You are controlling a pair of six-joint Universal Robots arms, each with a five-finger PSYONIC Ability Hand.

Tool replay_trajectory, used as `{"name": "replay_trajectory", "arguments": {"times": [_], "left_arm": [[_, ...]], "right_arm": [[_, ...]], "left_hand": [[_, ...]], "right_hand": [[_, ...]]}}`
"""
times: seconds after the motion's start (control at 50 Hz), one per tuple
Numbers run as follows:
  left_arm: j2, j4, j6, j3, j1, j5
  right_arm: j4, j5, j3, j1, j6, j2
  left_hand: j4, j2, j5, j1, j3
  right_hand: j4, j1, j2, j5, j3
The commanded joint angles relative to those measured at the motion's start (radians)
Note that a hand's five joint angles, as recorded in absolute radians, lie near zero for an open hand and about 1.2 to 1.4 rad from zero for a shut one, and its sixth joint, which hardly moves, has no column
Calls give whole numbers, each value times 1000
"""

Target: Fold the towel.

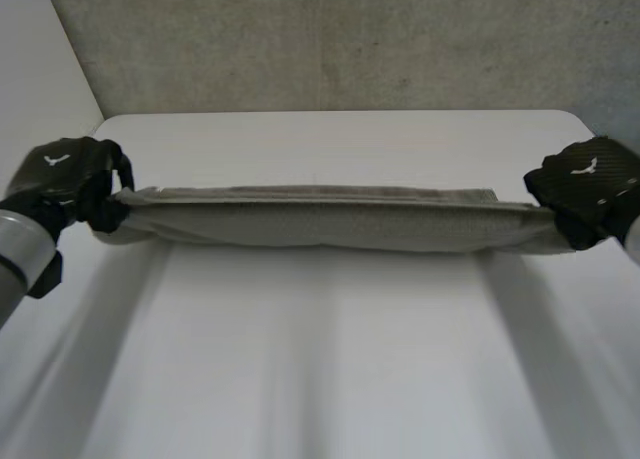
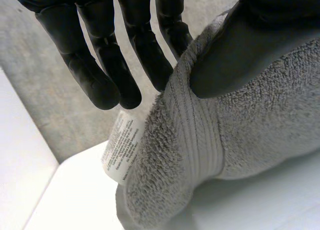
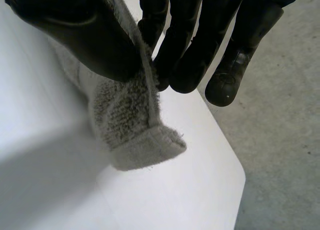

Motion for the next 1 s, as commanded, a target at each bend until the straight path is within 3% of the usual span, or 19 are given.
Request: {"name": "replay_trajectory", "arguments": {"times": [0.02, 0.06, 0.22, 0.38, 0.46, 0.52, 0.68, 0.9, 0.92, 0.94, 0.96, 0.98, 1.0], "left_arm": [[96, -65, 3, -58, 14, 2], [83, -63, 3, -66, 14, 2], [-124, -29, 4, -20, 0, -13], [-328, -2, 18, 120, -11, -82], [-429, -2, 19, 224, -60, -141], [-493, 0, 18, 293, -87, -173], [-666, 12, 10, 465, -138, -257], [-774, 103, 16, 575, -173, -288], [-780, 103, 16, 580, -176, -288], [-780, 103, 16, 580, -176, -288], [-783, 104, 16, 582, -179, -288], [-783, 104, 16, 582, -181, -291], [-783, 104, 16, 582, -181, -291]], "right_arm": [[150, -138, -41, -66, -19, -46], [165, -171, -53, -72, -18, -14], [170, -164, -142, -55, -16, 205], [168, -123, -295, -43, -9, 424], [154, -106, -358, -6, -4, 492], [67, -66, -438, 37, -3, 595], [-157, 37, -495, 95, -4, 708], [-317, 63, -533, 120, -9, 794], [-317, 63, -533, 120, -9, 794], [-317, 69, -538, 120, -9, 803], [-317, 69, -538, 120, -9, 803], [-317, 86, -539, 121, -9, 811], [-318, 109, -539, 121, -9, 816]], "left_hand": [[-128, -120, -265, -34, -154], [-128, -120, -265, -34, -154], [-128, -120, -265, -34, -154], [-128, -120, -265, -34, -154], [-128, -120, -265, -34, -154], [-128, -120, -265, -34, -154], [-128, -120, -265, -34, -154], [-128, -120, -265, -34, -154], [-363, -355, -500, -269, -389], [-365, -358, -502, -271, -391], [-696, -689, -834, -602, -723], [-964, -957, -1101, -870, -990], [-967, -960, -1104, -873, -993]], "right_hand": [[49, 61, 44, 54, 49], [49, 61, 44, 54, 49], [49, 61, 44, 54, 49], [49, 61, 44, 54, 49], [49, 61, 44, 54, 49], [49, 61, 44, 54, 49], [49, 61, 44, 54, 49], [49, 61, 44, 54, 49], [49, 61, 44, 54, 49], [-299, -287, -304, -294, -299], [-302, -290, -307, -297, -302], [-861, -848, -865, -855, -860], [-1173, -1161, -1177, -1168, -1173]]}}
